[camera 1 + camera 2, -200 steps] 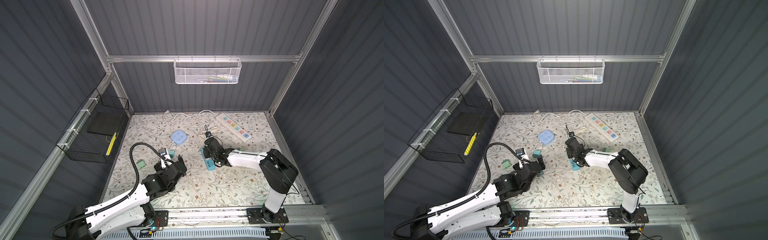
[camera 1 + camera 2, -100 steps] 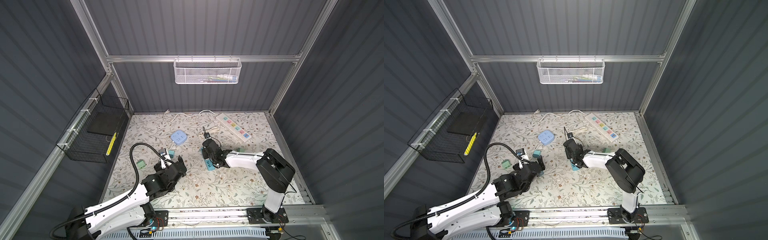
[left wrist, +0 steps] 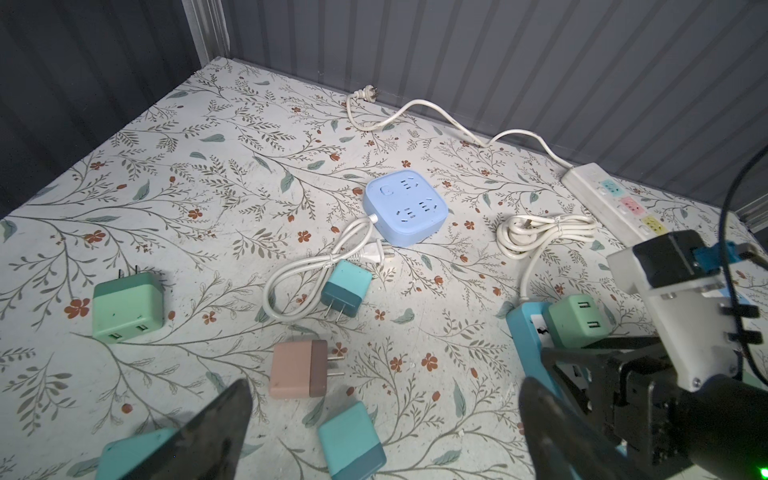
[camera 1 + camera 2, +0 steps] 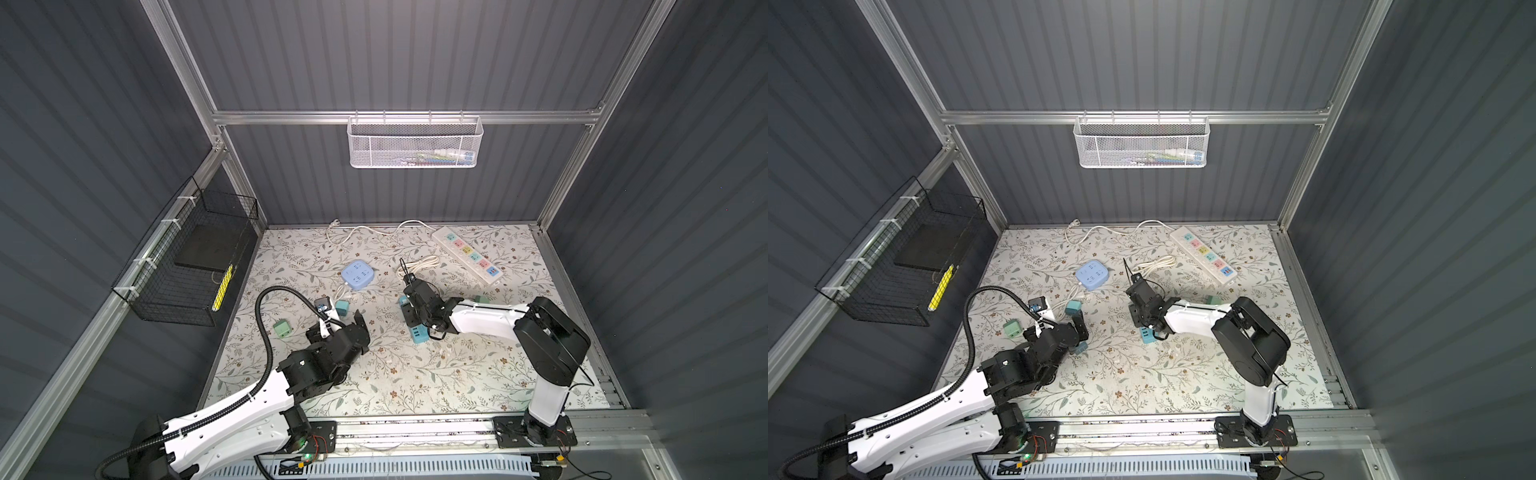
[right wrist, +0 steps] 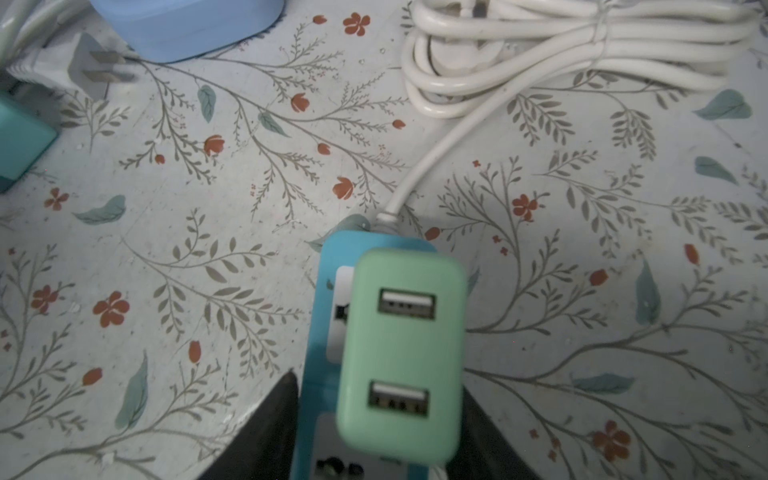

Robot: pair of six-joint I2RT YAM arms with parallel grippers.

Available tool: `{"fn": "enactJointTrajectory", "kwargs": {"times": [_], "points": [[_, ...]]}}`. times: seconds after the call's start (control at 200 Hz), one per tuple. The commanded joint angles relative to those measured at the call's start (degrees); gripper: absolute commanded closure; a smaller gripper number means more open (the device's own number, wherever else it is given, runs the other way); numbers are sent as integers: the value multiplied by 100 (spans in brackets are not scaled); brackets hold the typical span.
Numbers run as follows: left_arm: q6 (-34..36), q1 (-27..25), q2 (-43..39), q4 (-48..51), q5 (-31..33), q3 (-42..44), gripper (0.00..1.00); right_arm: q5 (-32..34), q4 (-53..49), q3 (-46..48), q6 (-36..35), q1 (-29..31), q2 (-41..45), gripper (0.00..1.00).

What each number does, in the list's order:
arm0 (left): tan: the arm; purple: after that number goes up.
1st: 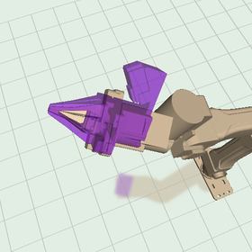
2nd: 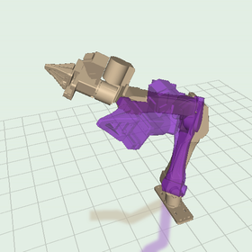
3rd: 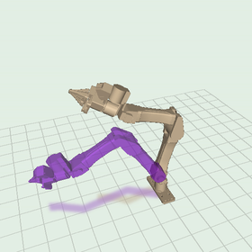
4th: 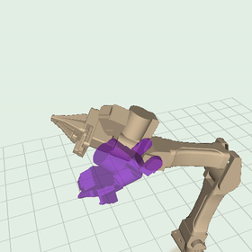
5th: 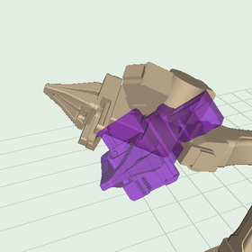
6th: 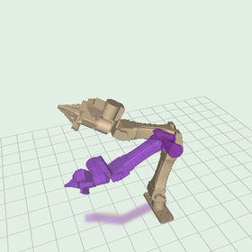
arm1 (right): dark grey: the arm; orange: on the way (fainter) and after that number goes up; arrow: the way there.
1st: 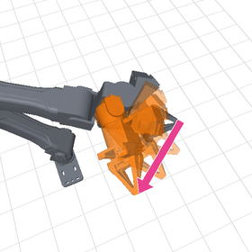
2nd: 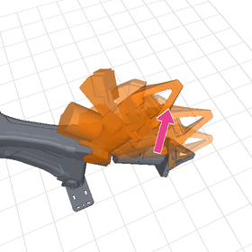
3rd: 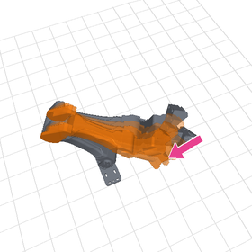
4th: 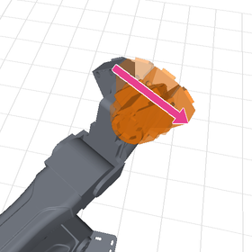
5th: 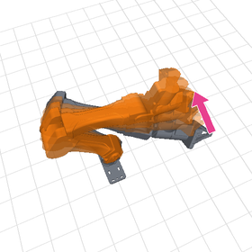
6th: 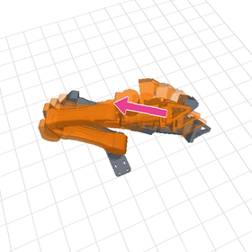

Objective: Insert the plug
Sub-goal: 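Lower the mint adapter onto the socket end of the teal strip with the right gripper, then press the mint adapter into the teal strip socket and open the right gripper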

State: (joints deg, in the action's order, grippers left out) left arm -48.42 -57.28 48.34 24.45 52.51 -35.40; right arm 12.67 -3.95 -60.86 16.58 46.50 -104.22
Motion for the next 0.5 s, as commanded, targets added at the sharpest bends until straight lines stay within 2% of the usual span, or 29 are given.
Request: {"fn": "enactJointTrajectory", "kwargs": {"times": [0.0, 0.225, 0.495], "points": [[196, 38, -102, 85, 113, -178, 0, -257, -529, -243, -3, -72, 395, 36], [325, 35, -35, -139, -89, -215, 0, -850, -882, -583, -115, -247, 714, 32], [517, 41, 170, -309, -190, -300, 0, -957, -1096, -936, -288, -653, 742, 34]]}}
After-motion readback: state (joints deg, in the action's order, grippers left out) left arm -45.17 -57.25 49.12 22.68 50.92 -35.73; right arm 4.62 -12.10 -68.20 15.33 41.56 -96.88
